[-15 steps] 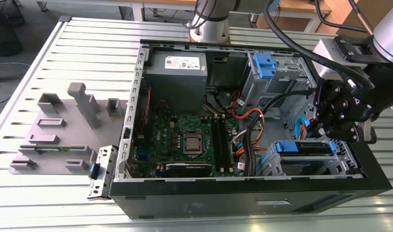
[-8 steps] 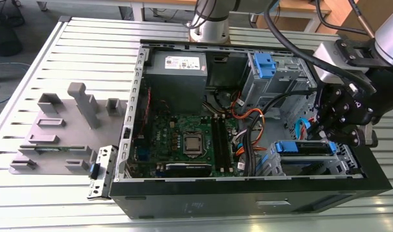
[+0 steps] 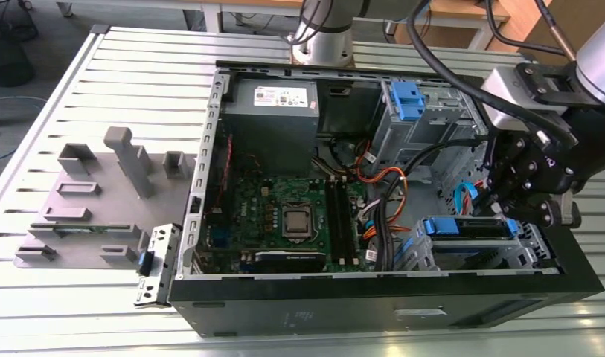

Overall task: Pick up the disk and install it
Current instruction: 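Insert the first disk wire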

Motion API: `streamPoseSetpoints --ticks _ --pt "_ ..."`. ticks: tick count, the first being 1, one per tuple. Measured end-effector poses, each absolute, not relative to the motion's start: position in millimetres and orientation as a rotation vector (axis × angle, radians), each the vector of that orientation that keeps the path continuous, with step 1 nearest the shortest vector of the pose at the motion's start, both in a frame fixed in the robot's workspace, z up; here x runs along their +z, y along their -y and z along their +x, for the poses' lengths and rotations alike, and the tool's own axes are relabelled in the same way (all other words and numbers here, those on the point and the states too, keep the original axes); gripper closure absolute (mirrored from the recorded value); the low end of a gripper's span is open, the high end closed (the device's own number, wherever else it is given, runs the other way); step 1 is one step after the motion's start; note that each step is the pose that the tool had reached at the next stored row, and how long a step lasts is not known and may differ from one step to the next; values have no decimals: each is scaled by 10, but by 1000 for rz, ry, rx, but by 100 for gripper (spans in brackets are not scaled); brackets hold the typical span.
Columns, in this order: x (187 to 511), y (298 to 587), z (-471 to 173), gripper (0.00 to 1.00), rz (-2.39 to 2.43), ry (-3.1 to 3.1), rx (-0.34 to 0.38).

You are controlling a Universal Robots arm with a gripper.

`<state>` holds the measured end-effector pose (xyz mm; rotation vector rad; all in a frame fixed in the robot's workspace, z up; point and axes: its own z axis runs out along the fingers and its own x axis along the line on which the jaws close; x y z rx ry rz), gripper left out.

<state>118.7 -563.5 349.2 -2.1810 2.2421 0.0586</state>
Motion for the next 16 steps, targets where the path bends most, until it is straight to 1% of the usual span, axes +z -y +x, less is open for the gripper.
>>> streamPoseSetpoints --ticks 16 --pt "3455 5696 1208 84 -2177 -2246 59"
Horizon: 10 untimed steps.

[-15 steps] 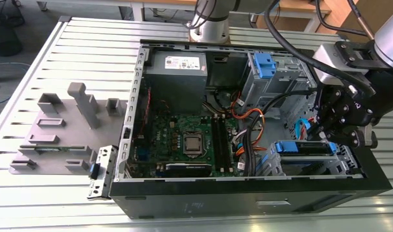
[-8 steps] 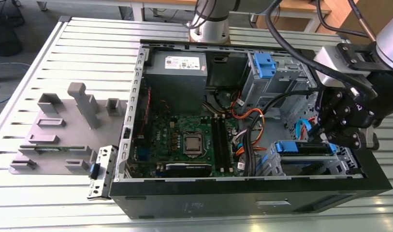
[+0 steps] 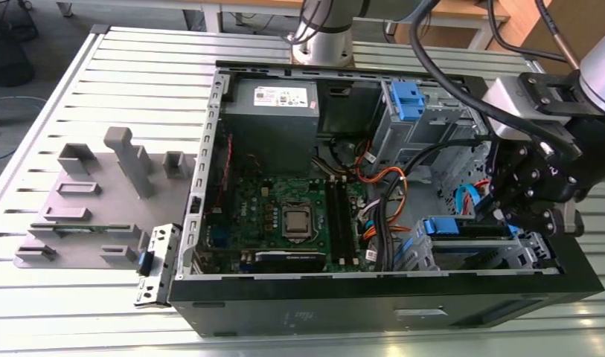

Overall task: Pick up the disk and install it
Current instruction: 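Insert the first disk wire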

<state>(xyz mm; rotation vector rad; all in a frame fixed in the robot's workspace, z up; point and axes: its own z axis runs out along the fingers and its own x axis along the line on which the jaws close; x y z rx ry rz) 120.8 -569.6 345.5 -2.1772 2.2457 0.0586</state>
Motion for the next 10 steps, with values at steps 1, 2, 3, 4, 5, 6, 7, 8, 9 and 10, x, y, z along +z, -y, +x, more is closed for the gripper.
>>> streamPoseSetpoints --ticks 1,2,3,4,5,6,7,8,9,10 --pt "3450 5695 1211 84 -2177 -2246 59" --pt "3447 5696 1213 84 -2177 -2246 58" --pt "3444 5694 1214 84 -2177 -2246 58" --pt "3440 5691 1214 84 -2176 -2246 59" --pt "3437 5688 1214 84 -2176 -2246 59" --pt "3435 5684 1214 84 -2176 -2246 59" --pt "3433 5679 1214 84 -2176 -2246 58" --pt "3430 5675 1214 84 -2176 -2246 59" --pt "3427 5672 1214 84 -2176 -2246 59" --pt "3424 5671 1214 84 -2176 -2246 59"
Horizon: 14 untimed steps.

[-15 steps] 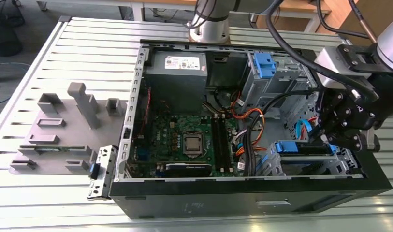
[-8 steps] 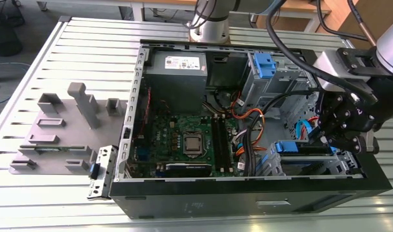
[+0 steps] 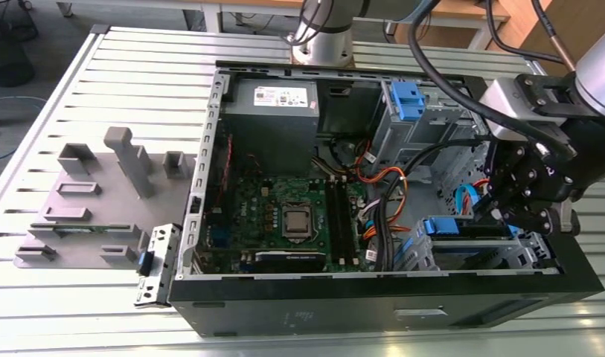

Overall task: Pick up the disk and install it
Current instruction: 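Insert the first disk wire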

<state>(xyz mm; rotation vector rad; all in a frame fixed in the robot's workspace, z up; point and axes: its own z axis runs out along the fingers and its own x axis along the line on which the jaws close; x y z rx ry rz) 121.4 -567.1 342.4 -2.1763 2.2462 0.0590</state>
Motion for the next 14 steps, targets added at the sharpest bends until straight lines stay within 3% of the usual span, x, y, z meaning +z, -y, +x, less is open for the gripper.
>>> streamPoseSetpoints --ticks 14 --pt "3407 5656 1214 84 -2150 -2271 59"
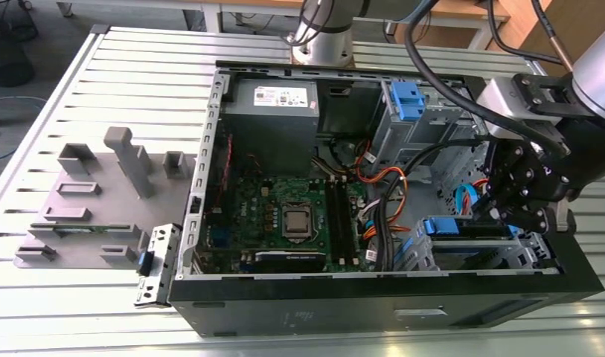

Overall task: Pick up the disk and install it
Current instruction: 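Insert the first disk wire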

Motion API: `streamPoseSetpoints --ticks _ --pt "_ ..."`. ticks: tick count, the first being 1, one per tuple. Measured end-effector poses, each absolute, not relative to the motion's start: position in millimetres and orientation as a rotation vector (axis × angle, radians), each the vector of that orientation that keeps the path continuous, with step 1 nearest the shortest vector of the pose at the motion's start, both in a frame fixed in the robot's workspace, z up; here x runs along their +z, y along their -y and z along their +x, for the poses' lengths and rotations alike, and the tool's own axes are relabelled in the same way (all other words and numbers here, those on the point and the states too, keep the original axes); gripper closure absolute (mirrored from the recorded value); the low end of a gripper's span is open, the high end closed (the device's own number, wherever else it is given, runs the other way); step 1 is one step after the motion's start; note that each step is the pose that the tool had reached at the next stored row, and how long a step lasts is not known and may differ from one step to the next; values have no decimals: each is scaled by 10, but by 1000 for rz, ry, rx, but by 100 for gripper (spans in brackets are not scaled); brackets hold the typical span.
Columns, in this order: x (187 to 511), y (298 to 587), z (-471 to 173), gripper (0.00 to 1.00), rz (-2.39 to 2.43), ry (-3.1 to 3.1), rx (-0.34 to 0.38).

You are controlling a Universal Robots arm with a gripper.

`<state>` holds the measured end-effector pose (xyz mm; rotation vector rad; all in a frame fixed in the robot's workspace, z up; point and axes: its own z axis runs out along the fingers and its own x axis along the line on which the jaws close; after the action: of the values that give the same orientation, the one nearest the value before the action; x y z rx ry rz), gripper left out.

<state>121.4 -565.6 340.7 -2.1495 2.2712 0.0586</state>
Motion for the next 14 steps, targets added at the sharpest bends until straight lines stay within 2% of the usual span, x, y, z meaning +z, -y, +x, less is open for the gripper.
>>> streamPoseSetpoints --ticks 14 --pt "3384 5654 1222 84 -2147 -2274 58"
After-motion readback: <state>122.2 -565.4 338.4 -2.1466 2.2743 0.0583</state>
